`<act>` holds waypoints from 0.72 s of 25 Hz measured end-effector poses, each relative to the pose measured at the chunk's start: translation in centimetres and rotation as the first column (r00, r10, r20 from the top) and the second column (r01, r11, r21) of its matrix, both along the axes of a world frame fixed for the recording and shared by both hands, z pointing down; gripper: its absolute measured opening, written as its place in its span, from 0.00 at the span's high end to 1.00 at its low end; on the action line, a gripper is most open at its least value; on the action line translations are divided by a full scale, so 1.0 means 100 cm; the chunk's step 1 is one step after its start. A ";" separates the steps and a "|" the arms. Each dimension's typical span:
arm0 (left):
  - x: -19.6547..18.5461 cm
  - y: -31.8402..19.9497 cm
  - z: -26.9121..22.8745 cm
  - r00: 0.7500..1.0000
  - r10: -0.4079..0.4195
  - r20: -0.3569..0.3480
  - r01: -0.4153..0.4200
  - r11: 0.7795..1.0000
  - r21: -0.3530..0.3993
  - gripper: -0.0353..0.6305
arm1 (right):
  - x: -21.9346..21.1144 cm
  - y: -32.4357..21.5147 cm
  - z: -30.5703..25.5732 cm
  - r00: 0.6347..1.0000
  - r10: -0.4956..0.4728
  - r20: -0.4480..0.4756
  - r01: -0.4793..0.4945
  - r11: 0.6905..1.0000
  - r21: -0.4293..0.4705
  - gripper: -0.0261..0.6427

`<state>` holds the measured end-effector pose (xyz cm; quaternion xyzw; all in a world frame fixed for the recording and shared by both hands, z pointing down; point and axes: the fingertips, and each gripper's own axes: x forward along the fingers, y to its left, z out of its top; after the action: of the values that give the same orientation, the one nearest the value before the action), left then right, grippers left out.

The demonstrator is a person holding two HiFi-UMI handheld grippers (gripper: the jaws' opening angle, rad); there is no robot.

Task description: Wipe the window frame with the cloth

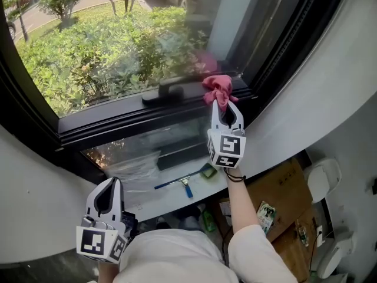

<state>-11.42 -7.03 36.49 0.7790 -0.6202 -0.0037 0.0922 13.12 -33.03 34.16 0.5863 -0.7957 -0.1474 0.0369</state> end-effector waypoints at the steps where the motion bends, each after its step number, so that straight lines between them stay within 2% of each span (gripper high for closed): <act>1: 0.000 0.000 0.000 1.000 0.001 -0.001 -0.001 1.000 0.000 0.94 | -0.001 0.000 0.000 1.000 0.000 0.001 0.000 1.000 0.001 0.85; 18: -0.007 0.000 0.004 1.000 -0.020 -0.004 0.020 1.000 -0.010 0.94 | -0.015 0.007 0.002 0.997 -0.025 0.071 0.026 1.000 -0.003 0.85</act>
<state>-12.16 -7.03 36.93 0.7723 -0.6277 -0.0032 0.0972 11.65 -32.32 34.35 0.5809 -0.8042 -0.1256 0.0079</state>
